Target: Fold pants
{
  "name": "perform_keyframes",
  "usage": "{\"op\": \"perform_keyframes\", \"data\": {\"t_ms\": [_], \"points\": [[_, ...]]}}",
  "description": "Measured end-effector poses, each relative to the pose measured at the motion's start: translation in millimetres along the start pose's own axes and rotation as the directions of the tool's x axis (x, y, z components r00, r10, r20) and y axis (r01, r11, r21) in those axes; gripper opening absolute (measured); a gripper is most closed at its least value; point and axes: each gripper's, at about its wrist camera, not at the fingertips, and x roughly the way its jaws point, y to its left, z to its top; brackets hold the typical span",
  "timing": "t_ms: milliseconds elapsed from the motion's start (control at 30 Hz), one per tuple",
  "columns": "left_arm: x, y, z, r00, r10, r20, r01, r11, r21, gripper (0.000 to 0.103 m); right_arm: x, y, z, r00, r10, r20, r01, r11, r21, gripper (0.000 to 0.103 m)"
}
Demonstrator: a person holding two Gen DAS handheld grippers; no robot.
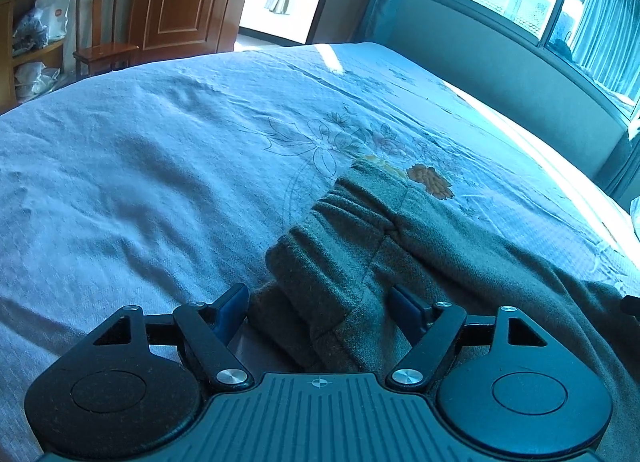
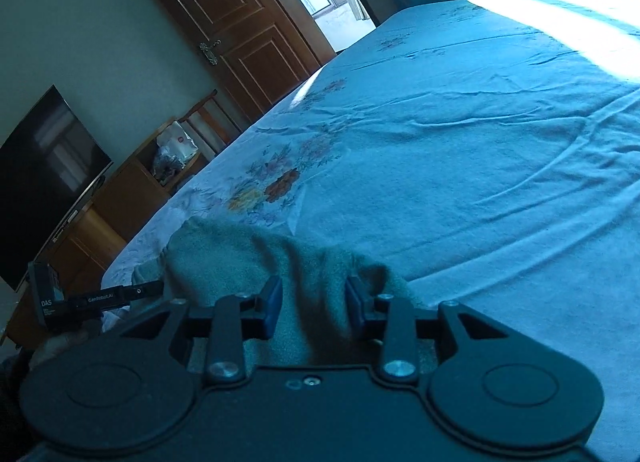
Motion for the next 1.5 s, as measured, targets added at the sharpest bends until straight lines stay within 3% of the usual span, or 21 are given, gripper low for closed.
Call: {"op": "perform_keyframes", "data": {"t_ms": [100,167,200,233,300,367,433,533,667,733,833,900,1067,1133,1167,1267,1333,1367,1433,1500], "points": [[-1,1,0,1.0,0.001,0.007,-0.001,1.0,0.009,0.077,10,-3,4,0.999,-0.049,0.005,0.049,0.999,0.021,0.031],[-2,1,-1,1.0,0.005,0.015,-0.005,1.0,0.007,0.077,14,-7,4,0.997,-0.076,0.012,0.076,0.996,0.052,0.021],[-2,-1,-1,1.0,0.01,0.017,-0.01,1.0,0.009,0.077,17,-7,4,0.995,-0.098,0.012,0.097,0.994,0.055,0.006],[-2,-2,-2,1.0,0.015,0.019,-0.016,1.0,0.014,0.077,20,-6,4,0.993,-0.117,0.003,0.117,0.992,0.051,0.002],[-2,-6,-2,1.0,0.019,0.023,-0.02,0.999,0.041,0.073,20,0,2,0.987,-0.161,0.019,0.161,0.987,0.0,0.0],[-7,-7,0,0.999,0.008,0.053,-0.011,0.998,0.063,0.056,12,4,5,0.981,-0.179,0.073,0.18,0.984,-0.008,0.0],[-10,-6,3,0.998,0.014,0.069,-0.02,0.996,0.082,0.05,2,4,9,0.976,-0.179,0.121,0.181,0.983,-0.008,0.0],[-5,-7,0,0.998,0.031,0.06,-0.038,0.992,0.119,0.05,20,-3,5,0.965,-0.254,0.059,0.256,0.966,-0.024,0.0],[-8,0,1,0.998,0.011,0.054,-0.015,0.997,0.072,0.05,30,-10,-1,0.954,-0.296,0.048,0.297,0.955,-0.007,0.0],[-7,1,2,0.999,0.02,0.043,-0.023,0.997,0.078,0.058,25,-10,0,0.953,-0.298,0.052,0.298,0.954,0.008,0.007],[-19,4,6,0.996,0.06,0.065,-0.064,0.997,0.046,0.076,-11,-4,2,0.912,-0.378,0.162,0.371,0.926,0.071,0.008],[-32,-5,5,0.989,0.082,0.123,-0.092,0.993,0.08,0.076,-23,16,0,0.926,-0.326,0.191,0.331,0.944,0.004,0.008],[-28,-38,-3,0.986,0.112,0.121,-0.136,0.967,0.215,0.079,-1,53,-22,0.962,-0.262,0.075,0.268,0.96,-0.079,0.01],[-11,-33,-10,0.988,0.147,0.05,-0.155,0.962,0.227,0.083,19,50,-35,0.941,-0.336,-0.026,0.331,0.936,-0.116,0.004],[-7,-25,-13,0.99,0.133,0.041,-0.139,0.97,0.198,0.091,20,42,-41,0.93,-0.367,-0.032,0.361,0.926,-0.109,0.0],[-17,-8,-13,0.993,0.115,0.029,-0.118,0.984,0.133,0.095,-18,24,-42,0.91,-0.412,0.046,0.409,0.911,0.057,0.0],[-35,-10,-13,0.987,0.142,0.071,-0.151,0.978,0.147,0.095,-63,21,-49,0.901,-0.404,0.16,0.386,0.913,0.128,0.015],[-44,-13,-13,0.986,0.14,0.095,-0.153,0.976,0.154,0.095,-79,20,-53,0.896,-0.402,0.188,0.381,0.914,0.138,0.015],[-56,-20,-14,0.986,0.108,0.127,-0.128,0.978,0.167,0.095,-101,12,-67,0.897,-0.399,0.19,0.373,0.914,0.158,0.016],[-57,-33,-18,0.988,0.09,0.127,-0.114,0.973,0.2,0.095,-108,-6,-84,0.899,-0.416,0.135,0.388,0.902,0.191,0.012]]}}
